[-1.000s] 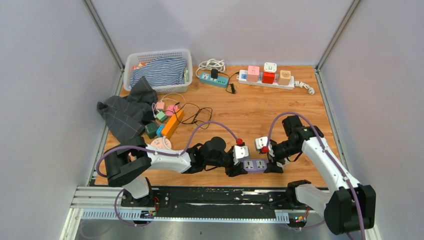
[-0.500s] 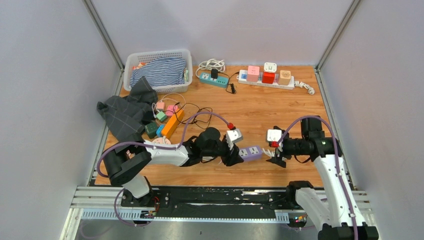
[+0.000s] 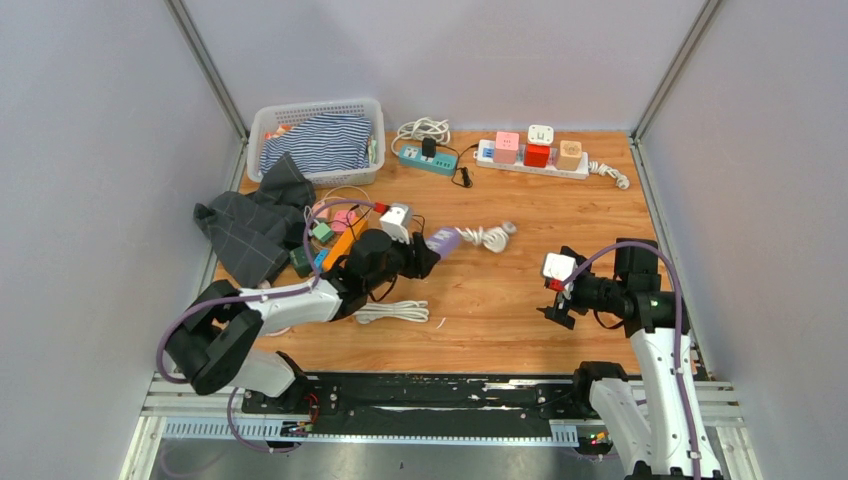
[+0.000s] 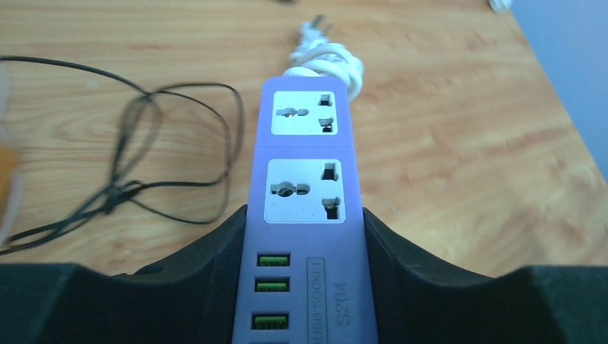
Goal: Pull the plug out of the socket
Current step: Move the socket to the center of the board.
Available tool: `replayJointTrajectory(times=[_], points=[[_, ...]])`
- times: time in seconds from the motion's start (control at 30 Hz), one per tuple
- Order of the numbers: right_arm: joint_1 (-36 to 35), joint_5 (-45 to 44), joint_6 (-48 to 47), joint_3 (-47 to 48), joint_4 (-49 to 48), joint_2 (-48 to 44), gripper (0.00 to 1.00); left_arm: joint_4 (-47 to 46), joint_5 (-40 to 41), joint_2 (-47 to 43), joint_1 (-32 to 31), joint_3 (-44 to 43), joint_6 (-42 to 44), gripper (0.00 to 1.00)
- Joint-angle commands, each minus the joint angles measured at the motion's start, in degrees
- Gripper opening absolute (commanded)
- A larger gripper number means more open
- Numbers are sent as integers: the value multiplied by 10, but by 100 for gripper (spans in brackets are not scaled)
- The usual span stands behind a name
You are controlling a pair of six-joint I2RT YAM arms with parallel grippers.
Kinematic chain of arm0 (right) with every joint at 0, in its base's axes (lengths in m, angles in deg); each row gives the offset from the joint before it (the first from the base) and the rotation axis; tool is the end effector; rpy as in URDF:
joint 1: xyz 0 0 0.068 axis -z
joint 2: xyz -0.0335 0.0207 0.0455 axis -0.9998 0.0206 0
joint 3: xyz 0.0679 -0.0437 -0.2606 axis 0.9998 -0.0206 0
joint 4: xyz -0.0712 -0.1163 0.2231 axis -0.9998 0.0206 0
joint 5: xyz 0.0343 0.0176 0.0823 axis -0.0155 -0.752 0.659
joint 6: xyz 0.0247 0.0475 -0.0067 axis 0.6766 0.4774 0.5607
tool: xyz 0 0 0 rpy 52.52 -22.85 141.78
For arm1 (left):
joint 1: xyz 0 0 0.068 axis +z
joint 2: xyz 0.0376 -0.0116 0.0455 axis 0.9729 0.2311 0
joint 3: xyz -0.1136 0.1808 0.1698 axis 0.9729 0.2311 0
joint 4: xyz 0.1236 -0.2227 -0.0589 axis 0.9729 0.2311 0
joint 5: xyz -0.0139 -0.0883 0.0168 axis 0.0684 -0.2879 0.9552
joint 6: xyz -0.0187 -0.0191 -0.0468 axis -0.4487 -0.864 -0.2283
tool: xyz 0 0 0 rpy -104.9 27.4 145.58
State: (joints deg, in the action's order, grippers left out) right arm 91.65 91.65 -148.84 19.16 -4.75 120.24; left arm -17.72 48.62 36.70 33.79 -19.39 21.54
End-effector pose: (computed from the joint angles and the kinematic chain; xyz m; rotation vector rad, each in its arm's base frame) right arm 0.1243 0.0211 0.2824 -1.4167 1.5253 0.3134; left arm 0.2095 -0.1866 0.2097 0.1170 1.9198 -0.7138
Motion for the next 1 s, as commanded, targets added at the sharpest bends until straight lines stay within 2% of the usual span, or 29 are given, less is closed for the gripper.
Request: replayJointTrajectory(times=[0.0,0.2,0.3,0.5,0.57,0.73,0.9,0.97], points=[[9,-1,13,-11,-12,1,87,26,208,-43,0,-2,-52,0],[9,4,7,-17,-13,2,86,142,319,-28,3,-55,-112,0],[9,6,4,-19,-14,3,86,171,359,-28,11,-68,-135,0],[9,9,2,-23,-15,3,86,232,430,-55,49,-95,-138,0],[9,10,2,-24,-16,4,86,261,403,-56,77,-109,-155,0],[9,10,2,-24,-16,5,86,430,409,-1,109,-199,-237,0],[11,10,2,-25,-17,6,86,414,386,13,111,-197,-228,0],[11,11,1,-26,-17,7,86,407,379,13,111,-191,-229,9]])
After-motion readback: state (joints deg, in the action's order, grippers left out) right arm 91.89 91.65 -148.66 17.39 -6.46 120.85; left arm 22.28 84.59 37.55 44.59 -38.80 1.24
